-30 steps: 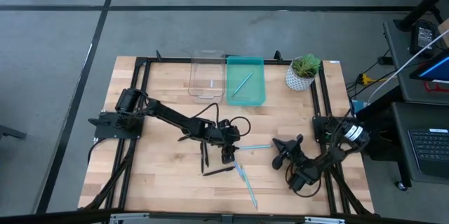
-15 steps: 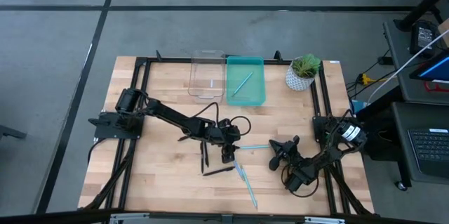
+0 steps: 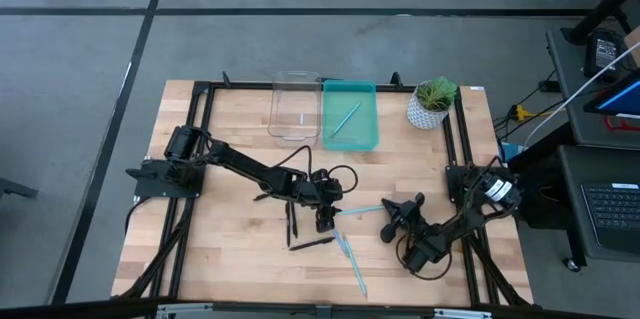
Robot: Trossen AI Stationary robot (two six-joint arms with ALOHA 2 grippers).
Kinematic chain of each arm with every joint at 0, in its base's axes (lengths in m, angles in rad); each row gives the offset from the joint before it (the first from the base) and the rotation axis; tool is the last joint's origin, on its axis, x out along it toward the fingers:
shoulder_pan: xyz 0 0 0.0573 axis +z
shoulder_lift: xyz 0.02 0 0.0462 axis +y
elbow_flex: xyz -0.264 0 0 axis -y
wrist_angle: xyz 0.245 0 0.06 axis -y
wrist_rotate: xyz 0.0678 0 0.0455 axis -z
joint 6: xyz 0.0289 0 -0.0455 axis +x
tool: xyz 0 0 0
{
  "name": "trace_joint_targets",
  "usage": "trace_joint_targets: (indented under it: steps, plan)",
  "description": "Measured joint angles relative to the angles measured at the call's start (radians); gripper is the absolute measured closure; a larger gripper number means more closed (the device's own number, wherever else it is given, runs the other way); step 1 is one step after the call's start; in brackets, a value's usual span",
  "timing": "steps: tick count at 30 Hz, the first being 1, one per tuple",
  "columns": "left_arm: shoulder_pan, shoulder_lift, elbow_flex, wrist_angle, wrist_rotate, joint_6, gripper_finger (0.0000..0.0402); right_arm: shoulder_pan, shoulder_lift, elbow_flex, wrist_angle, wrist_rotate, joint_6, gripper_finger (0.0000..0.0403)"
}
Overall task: Sort pens & pencils
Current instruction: Put the light blue pencil into the light blue bin
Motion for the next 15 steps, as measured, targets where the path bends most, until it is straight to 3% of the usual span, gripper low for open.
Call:
trace_joint_targets:
  steps: [15]
  plan:
    - [0.0, 0.0, 0.0, 0.089, 0.0, -0.007, 0.0233, 0.0, 0.009, -0.001, 0.018, 0.007, -0.002, 0.0403]
